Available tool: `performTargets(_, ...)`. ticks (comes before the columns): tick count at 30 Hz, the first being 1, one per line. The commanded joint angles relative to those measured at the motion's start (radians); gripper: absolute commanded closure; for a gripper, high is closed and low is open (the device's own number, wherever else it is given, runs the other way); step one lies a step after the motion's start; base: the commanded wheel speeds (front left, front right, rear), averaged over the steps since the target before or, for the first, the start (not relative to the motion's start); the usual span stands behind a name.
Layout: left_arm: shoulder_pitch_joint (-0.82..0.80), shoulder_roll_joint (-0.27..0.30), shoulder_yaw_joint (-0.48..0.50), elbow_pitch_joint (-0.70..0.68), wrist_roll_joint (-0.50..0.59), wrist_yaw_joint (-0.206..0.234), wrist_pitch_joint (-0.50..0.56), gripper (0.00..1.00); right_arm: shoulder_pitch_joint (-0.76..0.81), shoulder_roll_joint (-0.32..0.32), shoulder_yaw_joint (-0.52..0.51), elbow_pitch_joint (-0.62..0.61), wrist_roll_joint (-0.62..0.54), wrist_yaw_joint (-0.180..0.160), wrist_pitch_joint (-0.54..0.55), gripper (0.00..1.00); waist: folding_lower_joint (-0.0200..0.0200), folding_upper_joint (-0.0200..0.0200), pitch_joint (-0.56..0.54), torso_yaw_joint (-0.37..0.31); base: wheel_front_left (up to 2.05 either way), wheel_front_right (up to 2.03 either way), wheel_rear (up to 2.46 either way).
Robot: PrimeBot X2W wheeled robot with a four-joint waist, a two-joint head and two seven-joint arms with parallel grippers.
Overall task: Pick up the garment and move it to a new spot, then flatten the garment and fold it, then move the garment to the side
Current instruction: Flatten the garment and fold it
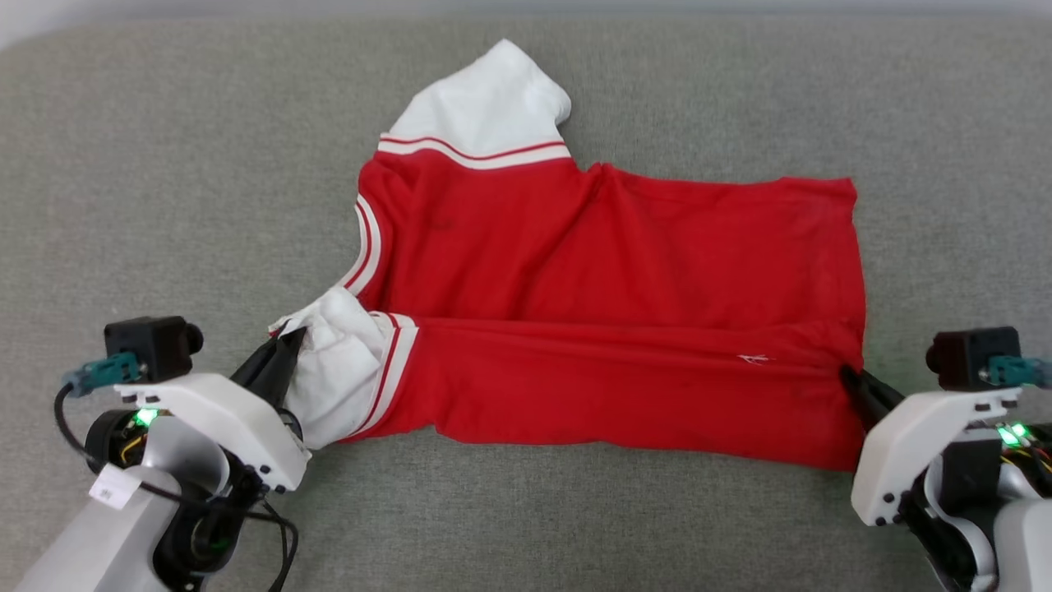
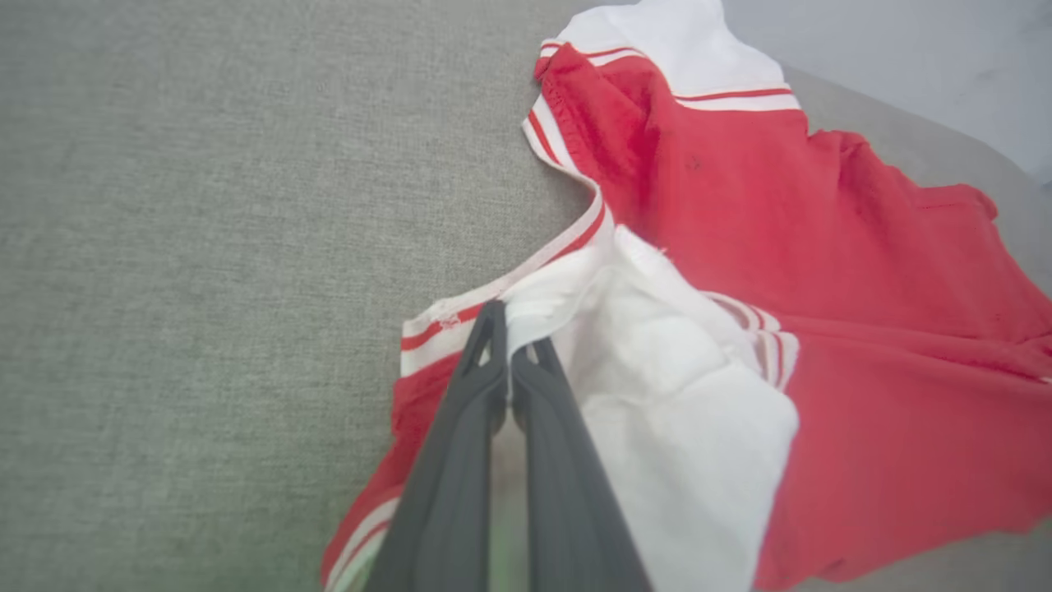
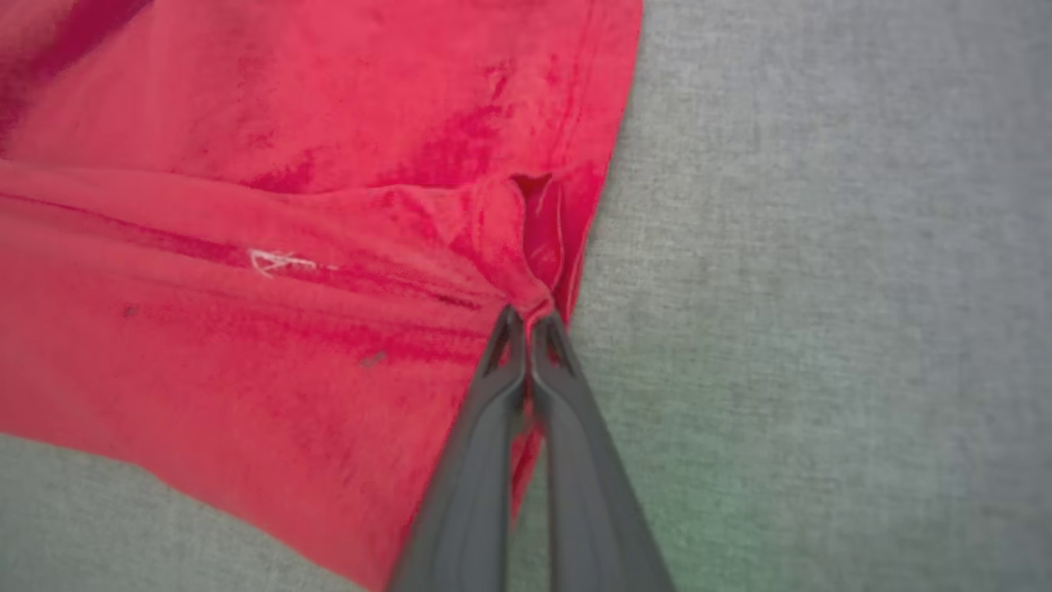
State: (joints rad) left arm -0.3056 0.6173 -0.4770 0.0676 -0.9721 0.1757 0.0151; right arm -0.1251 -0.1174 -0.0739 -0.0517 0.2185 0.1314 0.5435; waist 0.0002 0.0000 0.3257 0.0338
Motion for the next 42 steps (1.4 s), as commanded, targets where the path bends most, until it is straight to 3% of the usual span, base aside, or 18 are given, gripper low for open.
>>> performTargets(1,-0.031,-0.012,-0.009,0.038,0.001,-0.02,0.006,1.0,-0.032,-0.004,0.009,0.033,-0.005,-0.001,-0.013,1.0,-0.0002,0.0,0.037,-0.005,0.0,0.0,0.0)
performTargets(3,-0.054,-0.023,-0.025,0.082,-0.002,-0.043,0.019,1.0,-0.053,-0.004,0.018,0.075,-0.001,-0.002,-0.026,1.0,-0.0002,0.0,0.048,-0.005,0.0,0.0,0.0)
performTargets(5,-0.07,-0.035,-0.04,0.123,-0.006,-0.065,0.031,1.0,-0.059,-0.009,0.032,0.114,-0.006,-0.002,-0.037,0.84,-0.0002,0.0,0.052,-0.004,0.0,0.0,0.0)
performTargets(7,-0.078,-0.048,-0.053,0.156,-0.012,-0.086,0.042,1.0,-0.063,-0.007,0.038,0.147,-0.001,-0.002,-0.054,0.51,-0.0002,0.0,0.053,-0.002,0.0,0.0,0.0)
performTargets(8,-0.083,-0.052,-0.057,0.171,-0.013,-0.093,0.041,1.0,-0.063,-0.011,0.043,0.163,-0.002,-0.002,-0.061,0.3,-0.0002,0.0,0.05,-0.001,0.0,0.0,0.0)
performTargets(9,-0.086,-0.057,-0.061,0.185,-0.016,-0.103,0.042,0.97,-0.059,-0.012,0.045,0.175,0.001,-0.002,-0.069,0.0,-0.0002,0.0,0.045,0.002,0.0,0.0,0.0)
performTargets(11,-0.086,-0.067,-0.065,0.205,-0.017,-0.116,0.035,0.38,-0.051,-0.016,0.048,0.183,0.009,-0.002,-0.101,0.0,-0.0002,0.0,0.032,0.008,0.0,0.0,0.0)
performTargets(12,-0.088,-0.071,-0.06,0.214,-0.018,-0.119,0.024,0.0,-0.047,-0.015,0.043,0.177,0.013,-0.002,-0.129,0.0,-0.0002,0.0,0.025,0.01,0.0,0.0,0.0)
performTargets(19,-0.059,-0.059,-0.033,0.224,-0.01,-0.09,-0.035,0.0,0.004,0.022,-0.018,0.084,-0.003,-0.001,-0.368,0.0,-0.0002,0.0,-0.054,0.015,0.0,0.0,0.0)
performTargets(22,-0.039,-0.023,-0.03,0.203,0.0,-0.065,-0.017,0.0,0.029,0.037,-0.037,0.048,-0.029,-0.001,-0.422,0.0,-0.0002,0.0,-0.088,0.01,0.0,0.0,0.0)
performTargets(27,-0.004,0.047,-0.015,0.131,-0.014,-0.029,0.043,0.0,0.073,0.054,-0.047,0.004,-0.061,-0.001,-0.446,0.0,-0.0002,0.0,-0.134,-0.002,0.0,0.0,0.0)
performTargets(34,0.044,0.156,-0.024,-0.007,-0.098,-0.035,0.24,0.0,0.11,0.066,-0.049,-0.032,-0.048,-0.001,-0.444,0.0,-0.0002,0.0,-0.156,-0.026,0.0,0.0,0.0)
performTargets(39,0.06,0.193,-0.029,-0.058,-0.185,-0.029,0.376,0.0,0.105,0.068,-0.045,-0.036,-0.033,-0.001,-0.447,0.0,-0.0002,0.0,-0.129,-0.05,0.0,0.0,0.0)
performTargets(42,0.055,0.202,-0.024,-0.058,-0.204,-0.023,0.403,0.0,0.096,0.068,-0.04,-0.03,-0.017,-0.001,-0.45,0.0,-0.0002,0.0,-0.11,-0.061,0.0,0.0,0.0)
